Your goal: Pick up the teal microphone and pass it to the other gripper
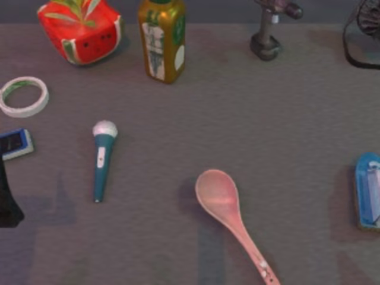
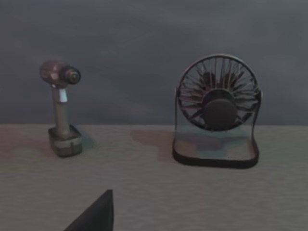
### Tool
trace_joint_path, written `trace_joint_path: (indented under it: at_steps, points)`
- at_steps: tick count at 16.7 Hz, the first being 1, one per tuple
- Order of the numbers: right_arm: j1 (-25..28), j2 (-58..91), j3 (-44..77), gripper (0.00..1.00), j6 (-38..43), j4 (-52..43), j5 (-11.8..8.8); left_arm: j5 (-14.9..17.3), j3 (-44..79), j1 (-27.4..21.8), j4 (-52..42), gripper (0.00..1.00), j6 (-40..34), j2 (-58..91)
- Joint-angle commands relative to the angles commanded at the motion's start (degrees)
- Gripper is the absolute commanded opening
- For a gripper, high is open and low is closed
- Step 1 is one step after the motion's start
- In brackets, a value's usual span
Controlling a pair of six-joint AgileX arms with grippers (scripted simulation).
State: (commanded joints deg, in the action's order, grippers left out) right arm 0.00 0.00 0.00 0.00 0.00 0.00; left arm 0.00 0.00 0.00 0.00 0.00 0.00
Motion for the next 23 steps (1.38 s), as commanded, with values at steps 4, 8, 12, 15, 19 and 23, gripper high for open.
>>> trace_joint_path:
  at_steps: [4,8,12,15,19,23]
  points:
    - [0.0,0.0,0.0,1.0,0.0,0.0,0.0,0.0,1.5,-0.6,-1.4,1.0,-0.3,1.8]
    - [0.0,0.0,0.0,1.0,0.0,0.0,0.0,-0.1,9.9,-3.3,-8.6,1.0,-2.3,12.7]
    - [0.0,0.0,0.0,1.0,0.0,0.0,0.0,-0.6,23.5,-7.1,-18.9,1.0,-6.0,32.4]
    - [0.0,0.0,0.0,1.0,0.0,0.0,0.0,-0.9,35.2,-10.2,-26.9,1.0,-9.1,49.9]
    - [0.0,0.0,0.0,1.0,0.0,0.0,0.0,-1.0,50.6,-14.4,-37.0,1.0,-13.2,72.7]
    - [0.0,0.0,0.0,1.0,0.0,0.0,0.0,-1.2,62.9,-17.9,-45.8,1.0,-16.4,90.5]
